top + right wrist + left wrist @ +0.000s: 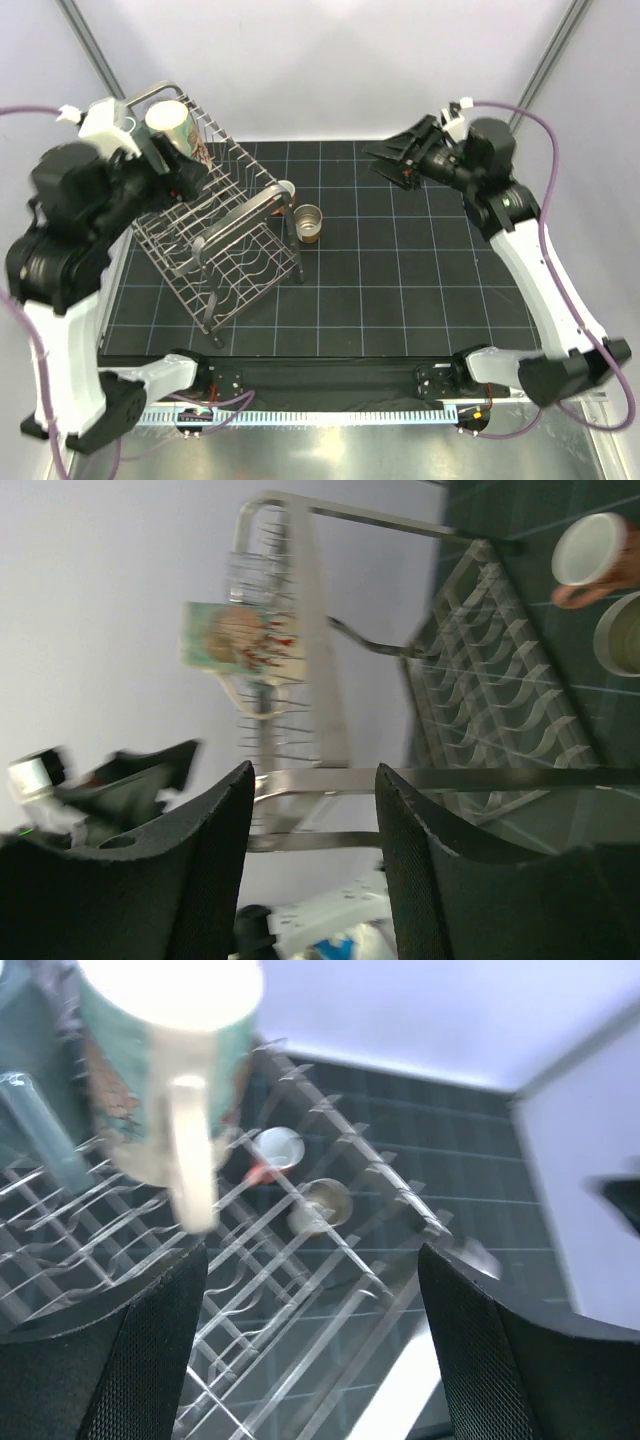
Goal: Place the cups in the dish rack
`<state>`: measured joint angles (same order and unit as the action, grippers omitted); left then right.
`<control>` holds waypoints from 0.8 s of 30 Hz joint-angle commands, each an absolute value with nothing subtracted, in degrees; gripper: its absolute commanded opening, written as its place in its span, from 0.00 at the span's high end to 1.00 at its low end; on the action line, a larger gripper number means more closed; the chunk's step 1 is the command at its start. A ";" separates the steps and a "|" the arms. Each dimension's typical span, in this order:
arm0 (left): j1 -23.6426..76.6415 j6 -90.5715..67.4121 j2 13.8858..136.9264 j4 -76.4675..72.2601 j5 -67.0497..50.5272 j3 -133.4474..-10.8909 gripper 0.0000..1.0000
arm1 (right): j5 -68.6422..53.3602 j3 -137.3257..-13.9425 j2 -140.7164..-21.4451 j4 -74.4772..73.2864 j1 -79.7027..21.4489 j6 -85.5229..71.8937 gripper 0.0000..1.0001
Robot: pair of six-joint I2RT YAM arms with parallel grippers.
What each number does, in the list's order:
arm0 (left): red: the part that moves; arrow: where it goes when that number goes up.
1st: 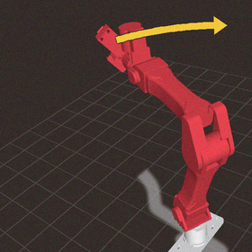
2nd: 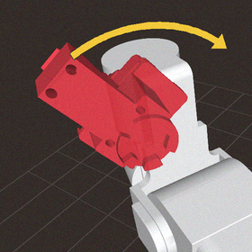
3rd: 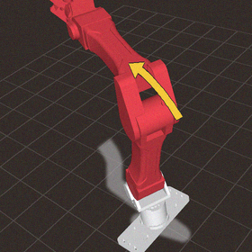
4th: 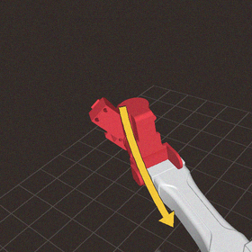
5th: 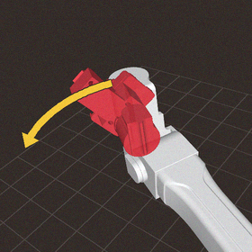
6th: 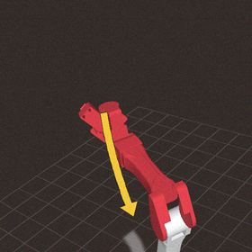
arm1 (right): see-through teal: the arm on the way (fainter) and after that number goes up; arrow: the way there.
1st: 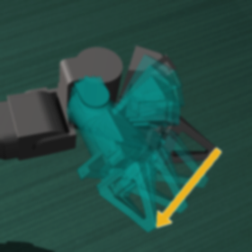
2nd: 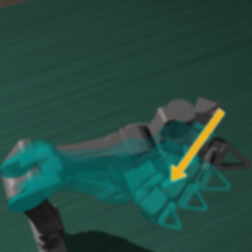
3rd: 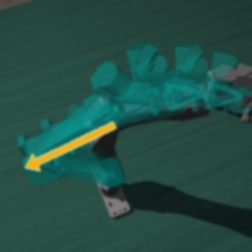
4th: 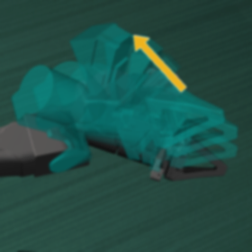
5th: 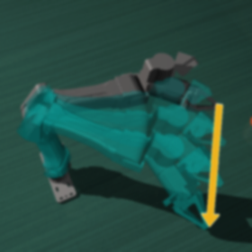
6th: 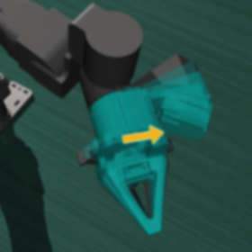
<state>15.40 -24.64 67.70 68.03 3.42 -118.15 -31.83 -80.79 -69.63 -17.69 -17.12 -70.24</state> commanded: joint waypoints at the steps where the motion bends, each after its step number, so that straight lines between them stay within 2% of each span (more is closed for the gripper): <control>1: 15.12 -27.67 60.76 58.72 -8.59 -112.09 0.17 | -27.09 -91.27 -78.20 -36.00 -19.33 -49.37 0.46; 6: 15.12 -30.94 55.20 55.19 -21.07 -106.44 0.17 | -15.31 -103.60 -91.12 -50.61 -25.82 -35.71 0.46; 10: 15.12 -28.48 52.83 58.44 -23.82 -106.96 0.17 | -9.50 -112.30 -103.14 -55.45 -28.30 -29.36 0.44; 17: 15.12 -27.07 49.92 58.45 -26.10 -102.84 0.17 | -5.28 -118.56 -117.57 -56.96 -30.93 -27.16 0.43; 24: 15.12 -25.58 50.10 60.90 -28.21 -102.65 0.18 | -2.99 -121.11 -126.11 -53.53 -32.78 -31.02 0.42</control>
